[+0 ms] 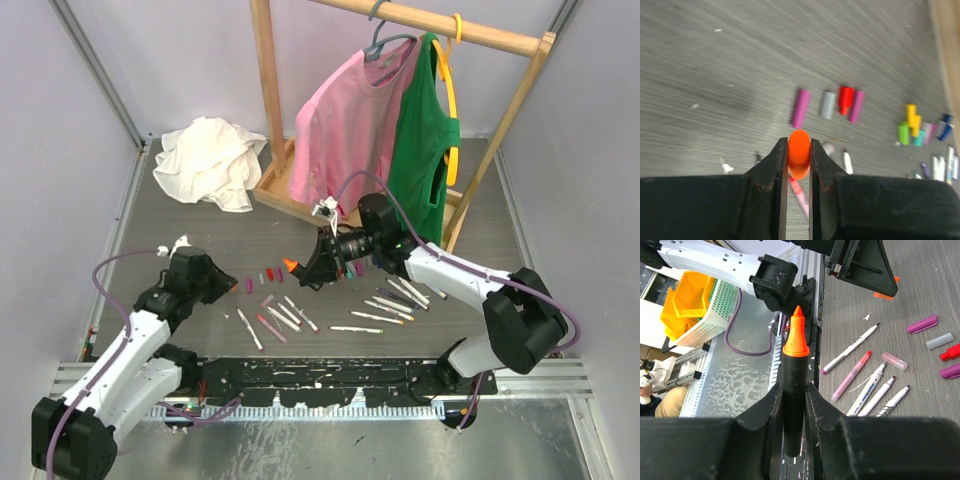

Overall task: Open the pen caps
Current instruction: Place the pen cap at the center of the board.

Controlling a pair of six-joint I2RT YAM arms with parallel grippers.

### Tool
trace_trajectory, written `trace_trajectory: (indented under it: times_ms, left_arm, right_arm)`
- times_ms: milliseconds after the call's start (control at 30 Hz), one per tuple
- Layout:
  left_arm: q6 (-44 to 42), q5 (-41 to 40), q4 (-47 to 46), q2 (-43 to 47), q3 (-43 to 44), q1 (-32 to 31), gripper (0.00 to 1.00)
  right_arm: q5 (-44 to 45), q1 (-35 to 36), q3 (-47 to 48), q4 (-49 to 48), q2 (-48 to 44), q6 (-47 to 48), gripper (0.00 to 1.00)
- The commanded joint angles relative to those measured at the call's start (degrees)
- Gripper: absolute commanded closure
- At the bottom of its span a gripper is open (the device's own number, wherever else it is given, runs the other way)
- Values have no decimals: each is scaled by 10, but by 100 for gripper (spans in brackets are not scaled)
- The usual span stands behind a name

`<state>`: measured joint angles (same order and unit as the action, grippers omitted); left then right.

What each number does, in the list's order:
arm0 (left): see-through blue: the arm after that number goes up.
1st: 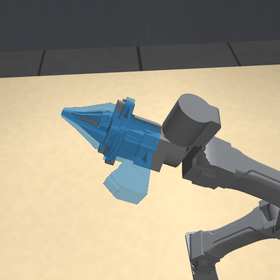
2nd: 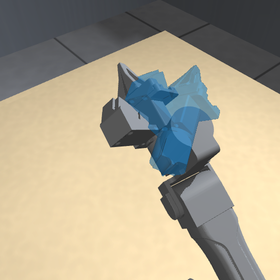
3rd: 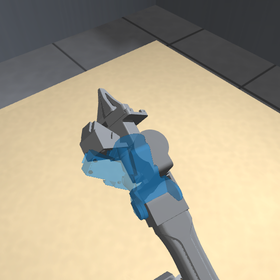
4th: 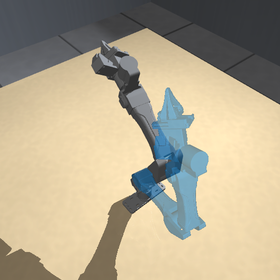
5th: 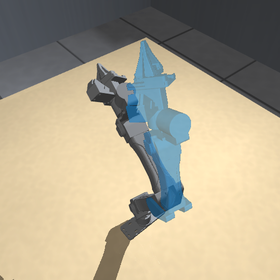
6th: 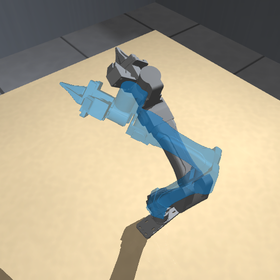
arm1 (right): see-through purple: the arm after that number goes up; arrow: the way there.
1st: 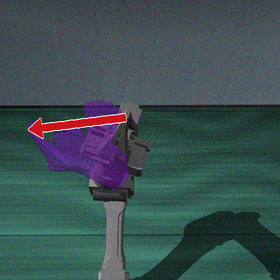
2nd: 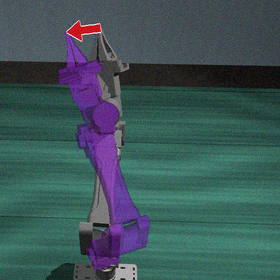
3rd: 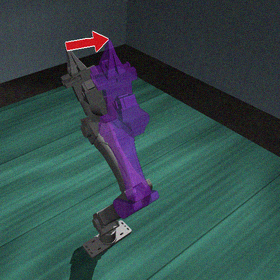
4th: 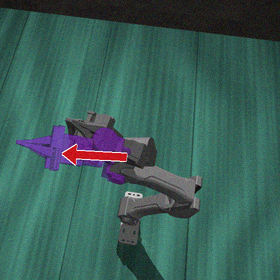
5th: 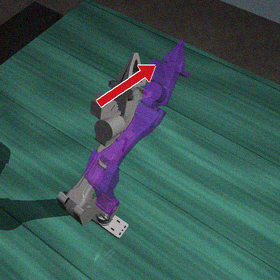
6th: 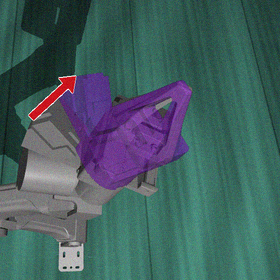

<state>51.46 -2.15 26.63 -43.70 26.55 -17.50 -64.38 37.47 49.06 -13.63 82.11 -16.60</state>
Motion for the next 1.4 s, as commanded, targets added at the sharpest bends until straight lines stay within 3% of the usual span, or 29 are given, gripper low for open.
trace_trajectory:
  times_ms: [0,367,600,733,900,1067,1200,1367]
  left_arm:
    - [15,-95,31,-32,21,4,99]
    - [-63,-43,-59,-232,73,83,95]
    - [-67,-8,-79,-272,77,107,67]
    - [-62,-24,-70,-254,70,111,58]
    - [-62,-44,-18,-189,80,112,56]
    - [-69,-70,66,-64,108,111,52]
    - [-70,-113,153,63,137,112,47]
    - [-72,-148,230,221,167,112,35]
  right_arm:
    - [23,10,22,5,-4,17,99]
    - [67,23,26,28,3,28,97]
    - [91,37,30,37,15,22,97]
    - [134,59,25,23,23,-7,95]
    - [197,110,26,5,46,-51,91]
    - [308,177,47,1,90,-138,95]
    - [378,226,106,49,147,-173,98]
    - [392,254,206,119,255,-218,96]
